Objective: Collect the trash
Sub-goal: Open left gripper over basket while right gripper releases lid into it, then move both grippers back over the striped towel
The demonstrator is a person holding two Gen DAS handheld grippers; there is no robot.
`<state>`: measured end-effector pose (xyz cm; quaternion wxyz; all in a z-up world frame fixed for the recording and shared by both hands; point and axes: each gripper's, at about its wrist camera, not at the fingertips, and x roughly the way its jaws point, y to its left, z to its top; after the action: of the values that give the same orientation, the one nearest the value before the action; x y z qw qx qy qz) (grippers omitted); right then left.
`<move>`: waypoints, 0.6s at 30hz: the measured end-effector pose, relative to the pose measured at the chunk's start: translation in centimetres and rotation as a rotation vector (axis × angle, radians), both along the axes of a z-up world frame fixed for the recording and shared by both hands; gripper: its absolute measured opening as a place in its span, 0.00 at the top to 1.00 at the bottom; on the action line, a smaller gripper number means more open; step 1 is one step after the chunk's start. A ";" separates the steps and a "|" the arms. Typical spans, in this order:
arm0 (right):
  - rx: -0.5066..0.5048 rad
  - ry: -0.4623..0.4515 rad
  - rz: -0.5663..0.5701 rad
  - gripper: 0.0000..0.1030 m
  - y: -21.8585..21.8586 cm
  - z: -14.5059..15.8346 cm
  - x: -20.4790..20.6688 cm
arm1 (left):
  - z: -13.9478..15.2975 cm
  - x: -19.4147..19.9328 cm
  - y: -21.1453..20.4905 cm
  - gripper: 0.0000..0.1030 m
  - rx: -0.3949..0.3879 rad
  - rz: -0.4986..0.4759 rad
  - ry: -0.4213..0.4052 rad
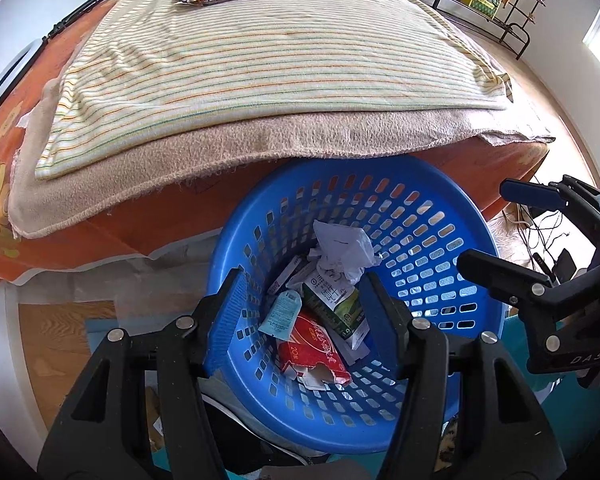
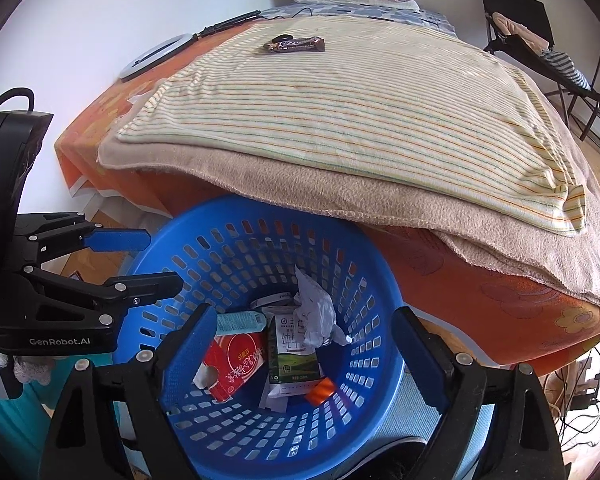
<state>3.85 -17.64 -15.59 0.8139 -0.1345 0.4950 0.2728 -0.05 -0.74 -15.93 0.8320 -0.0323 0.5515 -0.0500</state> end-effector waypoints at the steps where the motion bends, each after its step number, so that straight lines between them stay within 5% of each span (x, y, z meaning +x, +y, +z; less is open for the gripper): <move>1: -0.002 -0.003 -0.002 0.11 0.0 0.0 0.0 | 0.0 0.1 0.0 0.41 0.000 0.000 0.002; 6: 0.007 -0.003 -0.006 0.11 0.0 0.2 0.1 | 0.0 0.2 0.5 0.41 0.023 0.029 0.004; 18: 0.073 -0.034 -0.073 0.09 -0.8 2.1 1.8 | 2.9 1.4 1.4 0.41 -0.059 0.042 -0.047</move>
<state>5.66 -18.48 -13.52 0.8359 -0.0912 0.4756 0.2583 1.35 0.62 -13.06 0.8443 -0.0672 0.5294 -0.0493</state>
